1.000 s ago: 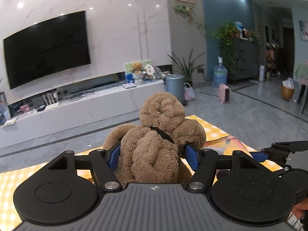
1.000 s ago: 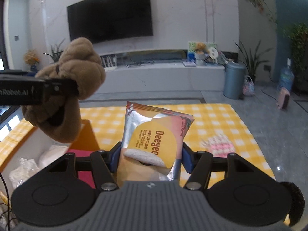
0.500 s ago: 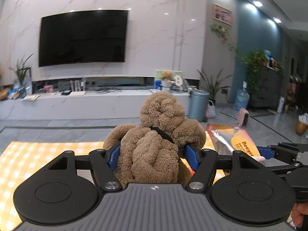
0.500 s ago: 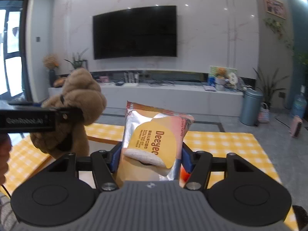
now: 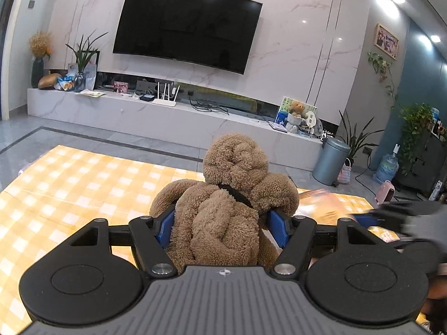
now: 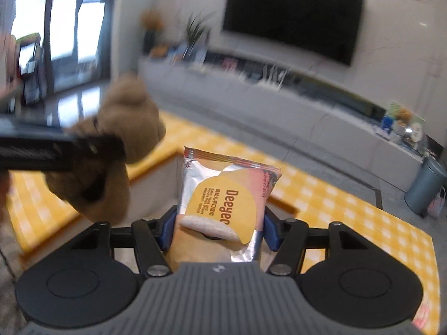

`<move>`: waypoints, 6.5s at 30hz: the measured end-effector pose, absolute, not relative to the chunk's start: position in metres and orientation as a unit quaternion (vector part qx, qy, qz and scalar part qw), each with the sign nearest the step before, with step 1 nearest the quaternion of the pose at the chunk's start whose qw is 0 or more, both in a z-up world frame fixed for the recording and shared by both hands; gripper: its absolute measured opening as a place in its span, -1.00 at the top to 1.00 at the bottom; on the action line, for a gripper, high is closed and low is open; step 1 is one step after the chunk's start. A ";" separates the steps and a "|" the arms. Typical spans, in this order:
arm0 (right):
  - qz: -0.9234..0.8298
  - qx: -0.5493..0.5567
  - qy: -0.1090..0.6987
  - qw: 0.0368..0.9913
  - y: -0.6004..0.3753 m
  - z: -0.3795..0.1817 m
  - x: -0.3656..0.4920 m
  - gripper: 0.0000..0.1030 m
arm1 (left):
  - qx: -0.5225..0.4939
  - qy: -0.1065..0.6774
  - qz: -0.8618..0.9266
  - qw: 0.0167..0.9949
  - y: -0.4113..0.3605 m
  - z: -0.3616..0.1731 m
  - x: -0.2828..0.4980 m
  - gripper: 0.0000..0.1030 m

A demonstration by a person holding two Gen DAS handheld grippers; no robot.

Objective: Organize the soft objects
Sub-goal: 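Carry the wipe pack over the box and open the right gripper to drop it, then lower the teddy bear into the white box and open the left gripper, then move both grippers back over the crocheted strawberry and pink pouch, then grasp the orange crocheted strawberry with the left gripper while the right gripper grasps the pink crocheted pouch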

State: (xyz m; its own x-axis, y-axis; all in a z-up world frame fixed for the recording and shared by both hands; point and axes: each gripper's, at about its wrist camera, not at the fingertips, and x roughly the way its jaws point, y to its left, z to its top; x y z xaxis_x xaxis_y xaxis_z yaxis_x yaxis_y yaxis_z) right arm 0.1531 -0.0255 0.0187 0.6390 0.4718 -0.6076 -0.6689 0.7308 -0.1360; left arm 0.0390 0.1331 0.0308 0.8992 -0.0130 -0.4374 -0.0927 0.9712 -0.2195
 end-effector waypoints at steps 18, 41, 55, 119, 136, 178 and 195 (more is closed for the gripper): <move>0.268 -0.244 0.490 0.793 0.052 -0.094 0.266 -0.09 | -0.132 0.242 0.015 0.961 0.150 0.020 0.044 -0.49; 0.286 -0.226 0.325 0.873 -0.031 -0.017 0.192 -0.95 | -0.097 0.214 -0.002 0.972 0.124 0.019 0.058 -0.50; 0.258 -0.128 0.259 0.922 -0.089 -0.024 0.175 -0.95 | -0.050 0.293 0.041 0.954 0.101 -0.021 0.103 -0.51; 0.023 0.068 0.294 0.953 -0.375 -0.009 0.165 -0.95 | 0.123 0.327 -0.048 0.936 -0.156 -0.011 0.109 -0.88; 0.006 0.200 0.366 0.909 -0.409 -0.081 0.228 -0.95 | 0.164 0.445 -0.022 0.880 -0.197 -0.067 0.240 -0.88; -0.022 0.094 0.377 0.921 -0.382 -0.141 0.319 -0.94 | 0.111 0.454 -0.109 0.877 -0.209 -0.049 0.188 0.03; 0.010 0.081 0.431 0.899 -0.383 -0.119 0.308 -0.04 | 0.086 0.415 -0.110 0.899 -0.203 -0.048 0.136 0.03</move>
